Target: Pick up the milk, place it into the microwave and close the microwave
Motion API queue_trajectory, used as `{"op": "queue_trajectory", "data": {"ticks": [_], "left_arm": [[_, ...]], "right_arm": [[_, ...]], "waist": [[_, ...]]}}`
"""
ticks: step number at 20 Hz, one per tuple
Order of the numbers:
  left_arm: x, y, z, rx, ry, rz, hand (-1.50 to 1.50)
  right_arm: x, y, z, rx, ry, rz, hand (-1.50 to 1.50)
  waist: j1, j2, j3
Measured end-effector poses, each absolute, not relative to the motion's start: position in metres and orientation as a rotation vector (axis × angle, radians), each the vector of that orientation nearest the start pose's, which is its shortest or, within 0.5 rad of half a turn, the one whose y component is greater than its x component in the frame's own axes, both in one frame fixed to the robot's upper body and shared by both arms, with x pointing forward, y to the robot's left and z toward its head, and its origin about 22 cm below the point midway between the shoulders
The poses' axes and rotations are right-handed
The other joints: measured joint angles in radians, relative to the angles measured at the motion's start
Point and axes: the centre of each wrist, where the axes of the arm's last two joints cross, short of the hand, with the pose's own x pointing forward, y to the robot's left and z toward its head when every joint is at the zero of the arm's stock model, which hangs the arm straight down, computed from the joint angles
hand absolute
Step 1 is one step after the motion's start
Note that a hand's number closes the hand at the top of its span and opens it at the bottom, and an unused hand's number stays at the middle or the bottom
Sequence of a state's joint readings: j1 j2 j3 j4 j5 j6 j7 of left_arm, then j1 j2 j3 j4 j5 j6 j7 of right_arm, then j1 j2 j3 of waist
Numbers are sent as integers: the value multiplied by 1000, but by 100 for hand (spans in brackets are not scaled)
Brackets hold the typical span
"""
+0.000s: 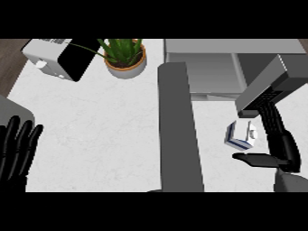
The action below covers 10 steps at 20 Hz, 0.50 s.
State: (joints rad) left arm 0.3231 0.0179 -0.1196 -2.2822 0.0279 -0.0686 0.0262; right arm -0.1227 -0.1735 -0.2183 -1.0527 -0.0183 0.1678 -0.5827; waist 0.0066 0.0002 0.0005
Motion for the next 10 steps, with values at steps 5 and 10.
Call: {"op": "queue_trajectory", "data": {"ticks": [5,10], "left_arm": [[146,227,104,-49,-1959,-46,-150],[142,227,101,-39,-1963,-51,-150]], "right_arm": [[246,-335,-102,-61,-1761,6,-150],[247,-338,-123,-42,-1757,-19,-150]], "waist": [[1,1,0],[4,1,0]]}}
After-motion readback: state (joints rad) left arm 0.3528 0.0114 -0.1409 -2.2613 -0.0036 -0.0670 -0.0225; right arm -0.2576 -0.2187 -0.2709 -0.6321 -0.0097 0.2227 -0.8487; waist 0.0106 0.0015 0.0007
